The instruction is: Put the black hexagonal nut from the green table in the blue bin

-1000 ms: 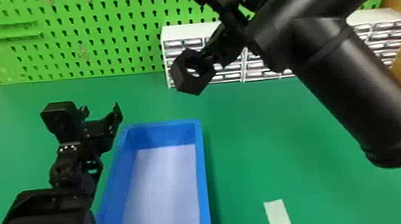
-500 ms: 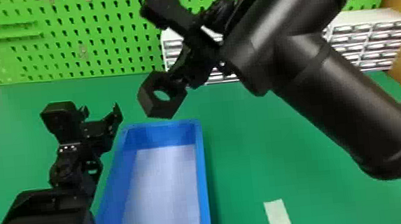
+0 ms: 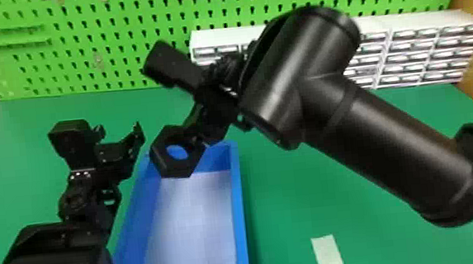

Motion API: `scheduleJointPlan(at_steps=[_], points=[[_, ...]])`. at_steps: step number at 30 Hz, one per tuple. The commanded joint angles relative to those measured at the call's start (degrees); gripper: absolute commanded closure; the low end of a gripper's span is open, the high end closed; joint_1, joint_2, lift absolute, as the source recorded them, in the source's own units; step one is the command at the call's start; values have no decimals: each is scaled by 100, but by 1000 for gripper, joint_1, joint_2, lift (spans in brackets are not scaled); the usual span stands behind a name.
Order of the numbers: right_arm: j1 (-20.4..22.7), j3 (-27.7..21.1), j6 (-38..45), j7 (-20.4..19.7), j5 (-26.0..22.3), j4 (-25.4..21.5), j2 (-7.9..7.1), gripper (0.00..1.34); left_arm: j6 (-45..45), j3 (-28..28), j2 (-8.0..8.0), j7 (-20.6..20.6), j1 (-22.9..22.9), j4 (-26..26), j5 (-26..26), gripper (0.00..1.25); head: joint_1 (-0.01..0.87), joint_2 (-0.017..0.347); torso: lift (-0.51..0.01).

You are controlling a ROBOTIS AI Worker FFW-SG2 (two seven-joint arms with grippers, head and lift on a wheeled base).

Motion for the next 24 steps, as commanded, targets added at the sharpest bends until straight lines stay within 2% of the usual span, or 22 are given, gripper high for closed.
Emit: scheduleJointPlan(at_steps=[1,7,17,20,24], points=[[-33,287,-179,-286,-460,335,-17,1015,0,0,0,0,0,0,0,486,686,51,-96],[-42,445,-302,-682,-627,713,-25,1015,0,0,0,0,0,0,0,486,686,51,-96],[-33,550,-442,-919,-768,994,-34,1010,0,-9,0,0,0,0,0,486,686,51,-96],[-25,559,-460,-945,-794,1003,-43,907,0,-9,0,0,0,0,0,486,686,51,-96],[-25,577,-478,-954,-812,1020,-52,874,0,-9,0,0,0,0,0,486,686,51,-96]])
